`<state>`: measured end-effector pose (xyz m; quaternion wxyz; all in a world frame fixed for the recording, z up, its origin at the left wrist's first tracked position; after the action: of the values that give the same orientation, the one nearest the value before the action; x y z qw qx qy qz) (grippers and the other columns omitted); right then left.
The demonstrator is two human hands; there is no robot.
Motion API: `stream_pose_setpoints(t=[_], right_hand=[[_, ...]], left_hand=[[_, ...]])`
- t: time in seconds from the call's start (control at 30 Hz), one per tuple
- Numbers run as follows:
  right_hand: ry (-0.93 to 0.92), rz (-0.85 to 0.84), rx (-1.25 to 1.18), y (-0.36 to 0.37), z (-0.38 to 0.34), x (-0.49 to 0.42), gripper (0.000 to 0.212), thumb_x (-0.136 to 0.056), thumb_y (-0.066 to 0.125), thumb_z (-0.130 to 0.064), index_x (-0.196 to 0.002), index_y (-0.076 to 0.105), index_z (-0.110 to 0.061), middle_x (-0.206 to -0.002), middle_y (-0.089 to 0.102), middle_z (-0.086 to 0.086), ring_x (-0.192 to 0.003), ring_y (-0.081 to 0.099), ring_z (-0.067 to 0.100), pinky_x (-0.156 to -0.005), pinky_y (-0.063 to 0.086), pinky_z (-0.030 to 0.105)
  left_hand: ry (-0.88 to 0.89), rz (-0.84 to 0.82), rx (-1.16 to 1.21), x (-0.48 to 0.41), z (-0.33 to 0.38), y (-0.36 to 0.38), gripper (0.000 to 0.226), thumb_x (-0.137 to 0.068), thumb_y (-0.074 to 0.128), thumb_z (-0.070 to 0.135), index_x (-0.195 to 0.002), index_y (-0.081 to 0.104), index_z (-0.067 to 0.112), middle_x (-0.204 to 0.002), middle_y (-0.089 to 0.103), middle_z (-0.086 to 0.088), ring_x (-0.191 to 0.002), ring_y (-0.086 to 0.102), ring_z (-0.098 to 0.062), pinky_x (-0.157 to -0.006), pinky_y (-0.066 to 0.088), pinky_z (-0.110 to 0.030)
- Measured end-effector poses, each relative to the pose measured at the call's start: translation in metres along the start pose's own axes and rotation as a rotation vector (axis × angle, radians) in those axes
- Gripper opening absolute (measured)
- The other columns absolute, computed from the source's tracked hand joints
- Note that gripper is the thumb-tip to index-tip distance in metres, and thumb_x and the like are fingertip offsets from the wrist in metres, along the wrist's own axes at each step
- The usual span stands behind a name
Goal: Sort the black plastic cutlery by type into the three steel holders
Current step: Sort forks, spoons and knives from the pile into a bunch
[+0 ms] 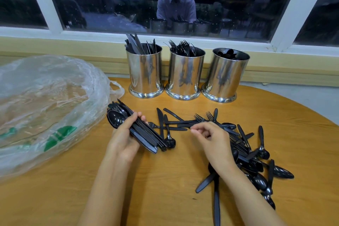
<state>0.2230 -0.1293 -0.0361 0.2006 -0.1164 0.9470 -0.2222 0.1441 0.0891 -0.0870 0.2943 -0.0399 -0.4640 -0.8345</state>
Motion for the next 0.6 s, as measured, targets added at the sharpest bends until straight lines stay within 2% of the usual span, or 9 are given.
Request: stream_pose_setpoints(t=[0.1,0.2,0.3,0.4,0.47,0.6], right_hand=[[-0.009,-0.121,0.097,0.021,-0.001,-0.002,0.013,-0.087,0.07,-0.013,-0.09,0.069,-0.026,-0.081,0.061,-0.01,-0.072,0.052,-0.002,-0.069,0.042,0.009],[-0.029,-0.225,0.21,0.041,-0.006,-0.004,0.011,-0.091,0.066,-0.02,-0.101,0.07,-0.023,-0.083,0.059,-0.013,-0.071,0.052,0.001,-0.072,0.045,0.014],[0.009,-0.303,0.307,0.058,-0.01,-0.006,0.024,-0.092,0.063,-0.034,-0.112,0.065,-0.022,-0.08,0.059,-0.012,-0.074,0.054,0.0,-0.075,0.052,0.023],[0.062,-0.357,0.466,0.07,-0.011,-0.004,0.036,-0.089,0.062,-0.047,-0.119,0.058,-0.028,-0.08,0.058,-0.012,-0.083,0.059,0.006,-0.073,0.053,0.03],[0.079,-0.375,0.549,0.072,-0.01,-0.004,0.035,-0.089,0.063,-0.045,-0.121,0.055,-0.033,-0.084,0.057,-0.013,-0.088,0.059,0.008,-0.07,0.049,0.029],[0.169,-0.356,0.5,0.061,0.001,-0.004,0.022,-0.09,0.065,-0.034,-0.112,0.061,-0.034,-0.082,0.061,-0.015,-0.089,0.059,0.005,-0.074,0.049,0.029]], left_hand=[[0.0,-0.004,0.024,-0.002,0.004,-0.002,0.005,-0.093,0.059,0.007,-0.092,0.062,0.011,-0.075,0.069,-0.001,-0.065,0.067,-0.012,-0.07,0.054,-0.03],[0.001,0.003,0.042,-0.002,0.006,-0.003,0.005,-0.092,0.059,0.007,-0.094,0.062,0.011,-0.076,0.069,-0.002,-0.065,0.067,-0.012,-0.07,0.053,-0.03],[-0.009,-0.008,0.047,-0.001,0.005,-0.002,0.007,-0.092,0.059,0.008,-0.098,0.062,0.01,-0.078,0.068,-0.002,-0.065,0.068,-0.011,-0.067,0.056,-0.029],[-0.018,-0.006,0.041,-0.002,0.003,-0.003,0.009,-0.092,0.059,0.008,-0.101,0.061,0.01,-0.079,0.067,-0.002,-0.067,0.067,-0.012,-0.068,0.057,-0.029],[-0.019,0.002,0.053,-0.001,0.003,-0.003,0.007,-0.093,0.059,0.007,-0.099,0.061,0.009,-0.077,0.067,-0.002,-0.065,0.067,-0.012,-0.068,0.056,-0.029],[-0.018,0.013,0.064,0.0,0.002,-0.002,0.005,-0.094,0.057,0.007,-0.094,0.061,0.008,-0.075,0.067,-0.002,-0.065,0.066,-0.012,-0.067,0.055,-0.029]])
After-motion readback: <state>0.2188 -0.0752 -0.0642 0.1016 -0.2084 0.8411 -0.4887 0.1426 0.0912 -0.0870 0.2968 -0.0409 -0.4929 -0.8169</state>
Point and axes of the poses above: each hand's wrist, its own x-axis away from the middle knuckle, its own y-axis out of the palm, z = x × y, the point moved 10 cm from there along -x, towards the middle knuckle
